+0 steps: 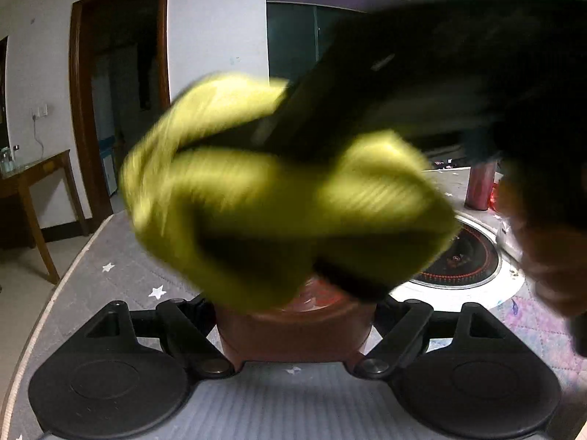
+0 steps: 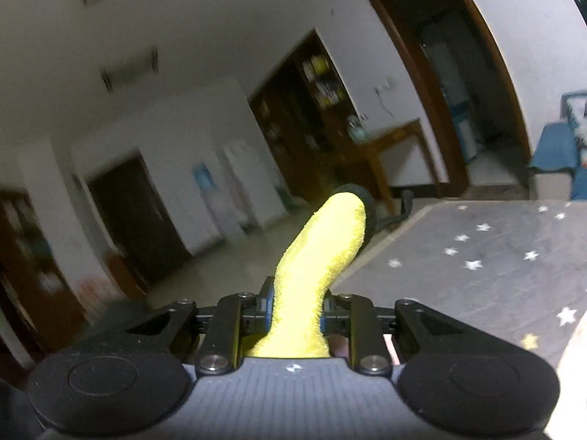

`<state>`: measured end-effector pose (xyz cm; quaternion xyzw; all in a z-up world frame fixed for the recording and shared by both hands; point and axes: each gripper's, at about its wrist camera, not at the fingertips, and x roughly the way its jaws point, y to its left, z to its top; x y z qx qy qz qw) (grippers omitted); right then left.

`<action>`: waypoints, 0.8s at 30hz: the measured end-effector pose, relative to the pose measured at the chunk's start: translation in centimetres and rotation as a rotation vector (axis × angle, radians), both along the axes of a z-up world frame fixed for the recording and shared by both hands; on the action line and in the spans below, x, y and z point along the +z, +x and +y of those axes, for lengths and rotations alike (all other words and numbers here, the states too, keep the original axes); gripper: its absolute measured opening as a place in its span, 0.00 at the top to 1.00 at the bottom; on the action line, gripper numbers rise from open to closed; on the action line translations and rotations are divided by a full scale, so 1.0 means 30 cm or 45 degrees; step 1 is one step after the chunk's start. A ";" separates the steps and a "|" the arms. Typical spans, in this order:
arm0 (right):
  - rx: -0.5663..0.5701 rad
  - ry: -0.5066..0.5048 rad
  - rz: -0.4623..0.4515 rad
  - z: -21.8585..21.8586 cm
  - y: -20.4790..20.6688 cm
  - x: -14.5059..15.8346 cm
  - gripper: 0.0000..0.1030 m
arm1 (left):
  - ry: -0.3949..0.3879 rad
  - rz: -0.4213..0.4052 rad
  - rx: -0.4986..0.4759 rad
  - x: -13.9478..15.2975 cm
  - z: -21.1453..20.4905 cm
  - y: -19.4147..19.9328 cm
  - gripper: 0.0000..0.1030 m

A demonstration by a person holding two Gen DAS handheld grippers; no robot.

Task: Clean container
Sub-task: 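Tilt the pink cup with the left tool while the right tool wipes its base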

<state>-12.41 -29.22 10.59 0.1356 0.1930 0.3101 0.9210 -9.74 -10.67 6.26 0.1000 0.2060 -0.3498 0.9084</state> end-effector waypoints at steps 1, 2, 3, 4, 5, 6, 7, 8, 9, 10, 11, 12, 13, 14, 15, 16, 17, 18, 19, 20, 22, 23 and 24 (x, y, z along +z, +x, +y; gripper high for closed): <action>-0.023 -0.038 -0.014 0.011 0.008 -0.002 0.81 | -0.005 0.002 0.002 -0.002 0.002 0.000 0.19; -0.045 -0.043 -0.019 0.011 0.013 0.003 0.81 | -0.010 0.004 0.003 -0.003 0.005 -0.001 0.19; -0.066 -0.028 -0.013 0.002 0.022 0.009 0.81 | -0.013 0.003 0.003 -0.004 0.007 -0.003 0.19; -0.090 -0.005 -0.003 -0.008 0.032 0.015 0.81 | -0.015 0.002 0.002 -0.005 0.009 -0.005 0.19; -0.114 0.014 0.008 -0.020 0.047 0.017 0.81 | -0.017 0.002 0.002 -0.006 0.011 -0.007 0.19; -0.135 0.022 0.021 -0.034 0.063 0.014 0.81 | -0.019 0.002 0.001 -0.007 0.013 -0.008 0.19; -0.153 0.023 0.039 -0.047 0.078 0.005 0.81 | -0.020 0.002 0.002 -0.006 0.014 -0.009 0.19; -0.168 0.023 0.062 -0.059 0.089 -0.009 0.81 | -0.022 0.003 0.003 -0.005 0.014 -0.010 0.19; -0.177 0.024 0.083 -0.071 0.097 -0.022 0.81 | -0.023 0.004 0.004 -0.004 0.015 -0.011 0.19; -0.181 0.023 0.099 -0.082 0.099 -0.039 0.81 | -0.024 0.005 0.005 -0.003 0.016 -0.012 0.19; -0.191 0.016 0.106 -0.089 0.101 -0.054 0.81 | -0.025 0.006 0.005 -0.002 0.017 -0.013 0.19; -0.209 0.003 0.104 -0.095 0.095 -0.061 0.81 | -0.027 0.007 0.006 -0.001 0.017 -0.014 0.19; -0.233 -0.010 0.098 -0.097 0.077 -0.068 0.81 | -0.028 0.008 0.007 0.000 0.018 -0.015 0.19; -0.251 -0.011 0.091 -0.101 0.060 -0.072 0.81 | -0.029 0.009 0.008 0.001 0.019 -0.016 0.19; -0.259 0.005 0.083 -0.109 0.043 -0.072 0.81 | -0.031 0.009 0.008 0.002 0.019 -0.017 0.19; -0.274 0.021 0.070 -0.119 0.032 -0.073 0.81 | -0.032 0.010 0.009 0.003 0.020 -0.018 0.19; -0.299 0.036 0.047 -0.132 0.028 -0.076 0.81 | -0.033 0.011 0.010 0.004 0.021 -0.018 0.19; -0.323 0.045 0.027 -0.144 0.025 -0.076 0.81 | -0.034 0.012 0.011 0.005 0.022 -0.019 0.19; -0.341 0.050 0.018 -0.152 0.027 -0.074 0.81 | -0.036 0.013 0.012 0.006 0.022 -0.020 0.19; -0.348 0.051 0.017 -0.157 0.033 -0.073 0.81 | -0.037 0.014 0.012 0.007 0.023 -0.021 0.19; -0.321 0.025 0.032 -0.159 0.037 -0.079 0.81 | -0.040 0.016 0.014 0.009 0.024 -0.023 0.19; -0.293 -0.017 0.037 -0.148 0.030 -0.079 0.81 | -0.041 0.016 0.015 0.010 0.025 -0.024 0.19; -0.270 -0.064 0.034 -0.130 0.020 -0.078 0.81 | -0.042 0.018 0.016 0.010 0.026 -0.024 0.19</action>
